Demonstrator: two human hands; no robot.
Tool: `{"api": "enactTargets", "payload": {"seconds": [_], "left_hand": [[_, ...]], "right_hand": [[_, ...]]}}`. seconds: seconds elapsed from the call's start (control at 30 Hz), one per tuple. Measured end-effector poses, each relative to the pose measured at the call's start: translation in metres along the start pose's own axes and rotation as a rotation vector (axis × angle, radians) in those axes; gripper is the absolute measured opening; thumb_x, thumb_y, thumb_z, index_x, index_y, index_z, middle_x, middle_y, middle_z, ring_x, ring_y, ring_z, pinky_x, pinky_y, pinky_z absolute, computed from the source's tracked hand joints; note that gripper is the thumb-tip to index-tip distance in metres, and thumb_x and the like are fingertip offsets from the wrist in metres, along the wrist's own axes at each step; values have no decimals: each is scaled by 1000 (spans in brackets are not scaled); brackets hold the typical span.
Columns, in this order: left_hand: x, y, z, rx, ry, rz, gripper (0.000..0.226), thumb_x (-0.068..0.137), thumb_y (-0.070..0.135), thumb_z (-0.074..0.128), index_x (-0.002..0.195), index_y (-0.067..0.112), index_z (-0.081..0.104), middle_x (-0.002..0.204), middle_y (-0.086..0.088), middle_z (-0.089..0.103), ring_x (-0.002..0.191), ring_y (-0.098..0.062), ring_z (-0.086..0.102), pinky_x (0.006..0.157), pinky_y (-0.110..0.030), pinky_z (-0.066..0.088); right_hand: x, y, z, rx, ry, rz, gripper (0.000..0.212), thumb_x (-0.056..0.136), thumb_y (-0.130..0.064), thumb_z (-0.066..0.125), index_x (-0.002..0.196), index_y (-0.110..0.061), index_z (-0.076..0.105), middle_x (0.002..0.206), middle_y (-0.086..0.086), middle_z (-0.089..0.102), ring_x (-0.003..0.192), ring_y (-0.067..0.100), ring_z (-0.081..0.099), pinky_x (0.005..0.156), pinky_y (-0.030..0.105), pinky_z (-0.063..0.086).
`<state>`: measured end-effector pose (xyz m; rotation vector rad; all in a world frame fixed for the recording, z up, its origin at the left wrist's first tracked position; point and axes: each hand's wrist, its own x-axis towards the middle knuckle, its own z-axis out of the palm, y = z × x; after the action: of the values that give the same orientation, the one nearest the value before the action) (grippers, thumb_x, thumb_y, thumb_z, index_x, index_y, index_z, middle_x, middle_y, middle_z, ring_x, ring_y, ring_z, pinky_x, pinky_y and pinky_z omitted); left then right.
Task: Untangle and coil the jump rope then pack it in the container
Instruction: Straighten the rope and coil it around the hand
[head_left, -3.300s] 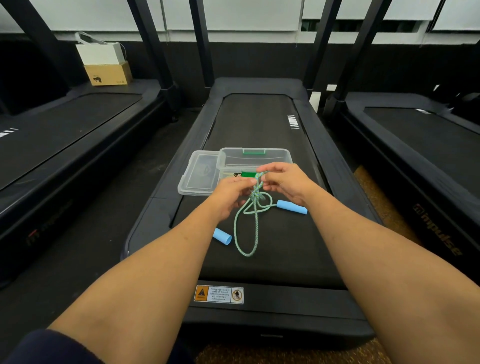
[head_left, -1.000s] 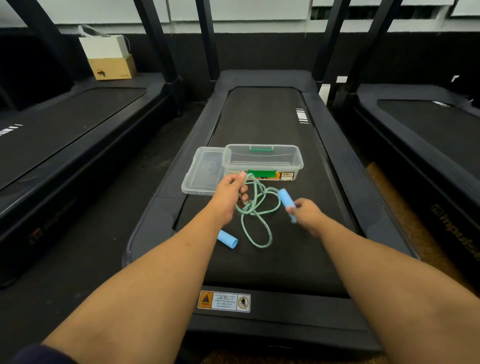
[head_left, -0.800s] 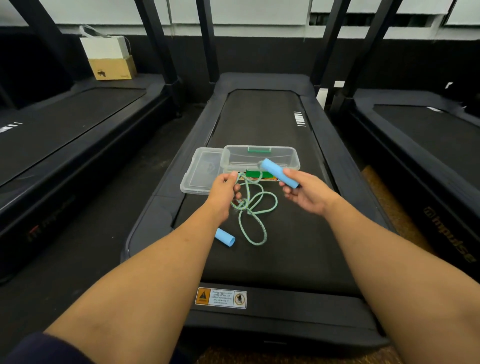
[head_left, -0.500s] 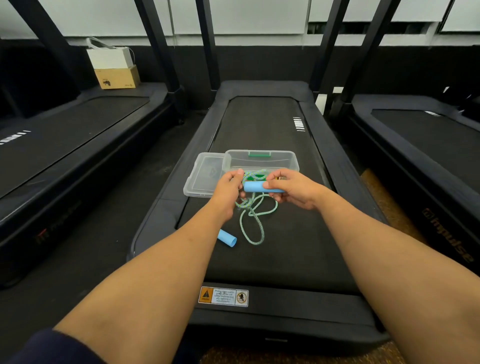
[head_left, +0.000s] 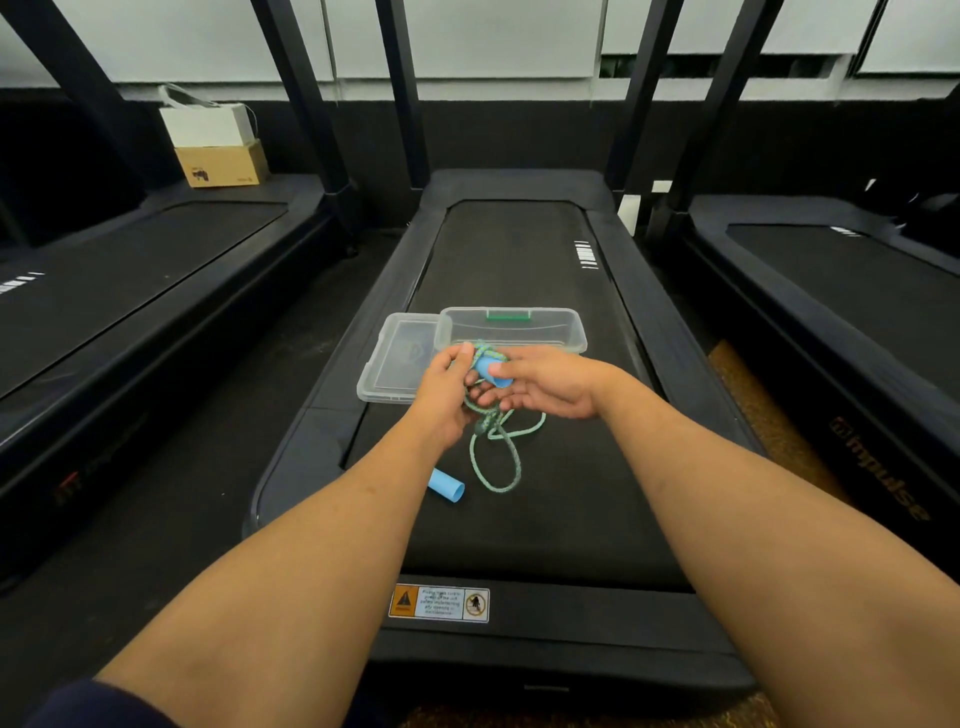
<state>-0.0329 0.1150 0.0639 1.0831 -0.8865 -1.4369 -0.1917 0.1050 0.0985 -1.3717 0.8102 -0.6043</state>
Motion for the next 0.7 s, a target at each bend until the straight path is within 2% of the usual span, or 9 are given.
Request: {"api": "enactTargets", "payload": {"seconds": [0.07, 0.13, 0.23, 0.3, 0.37, 0.47, 0.53, 0.6, 0.7], "left_hand": [[1, 1, -4, -82, -16, -26, 16, 104, 31, 49, 105, 18, 58, 55, 2, 46, 48, -11, 44, 54, -28, 47], [3, 1, -5, -140, -39, -52, 15, 104, 28, 49, 103, 15, 57, 56, 2, 41, 48, -11, 38, 53, -27, 44], [5, -2, 0, -160, -75, -59, 16, 105, 25, 48, 100, 11, 55, 56, 1, 39, 47, -9, 37, 54, -27, 43], [4, -1, 5, -167, -95, -46, 17, 105, 24, 47, 98, 10, 54, 56, 1, 40, 48, -9, 37, 56, -27, 43], [3, 0, 10, -166, -91, -40, 18, 105, 24, 47, 98, 9, 54, 56, 0, 42, 49, -9, 39, 56, -27, 45], [4, -1, 11, -201, -58, -29, 16, 106, 22, 46, 98, 9, 53, 57, -1, 42, 49, -11, 41, 51, -28, 48], [6, -1, 10, -206, -36, -26, 17, 106, 21, 45, 98, 9, 53, 58, -1, 43, 48, -12, 41, 51, -28, 48], [7, 0, 10, -201, -5, -25, 20, 107, 22, 43, 96, 9, 54, 60, -2, 45, 49, -12, 41, 51, -29, 47], [5, 4, 11, -217, 39, -25, 23, 108, 21, 39, 93, 8, 52, 62, -3, 45, 51, -13, 41, 53, -29, 47]], "right_hand": [[0, -2, -3, -95, 70, -25, 23, 99, -16, 61, 120, -6, 63, 99, 8, 71, 82, 18, 69, 65, 23, 50], [3, 3, -6, -234, 231, -40, 21, 92, -21, 71, 110, -13, 63, 79, 2, 62, 64, 12, 57, 53, 23, 41], [9, 15, -10, -343, 357, -46, 17, 90, -29, 74, 100, -24, 61, 72, -4, 55, 66, 11, 45, 55, 24, 34], [9, 19, -7, -311, 325, -44, 8, 96, -26, 66, 103, -24, 64, 80, -3, 65, 74, 14, 53, 58, 25, 38], [8, 20, -3, -221, 341, -37, 11, 99, -19, 61, 110, -17, 64, 85, 1, 71, 74, 14, 63, 59, 25, 45], [9, 18, -2, -105, 478, -74, 8, 96, -4, 62, 99, -11, 60, 74, 6, 65, 57, 9, 64, 53, 23, 53], [10, 16, -7, -68, 584, -138, 14, 91, 6, 65, 92, -7, 60, 70, 9, 59, 53, 13, 60, 52, 22, 55], [9, 13, -11, 14, 619, -176, 14, 87, 8, 69, 91, -5, 63, 74, 11, 62, 58, 15, 62, 55, 23, 56], [5, 9, -10, 82, 557, -157, 14, 86, 1, 74, 94, -7, 65, 79, 5, 69, 63, 11, 69, 58, 23, 55]]}}
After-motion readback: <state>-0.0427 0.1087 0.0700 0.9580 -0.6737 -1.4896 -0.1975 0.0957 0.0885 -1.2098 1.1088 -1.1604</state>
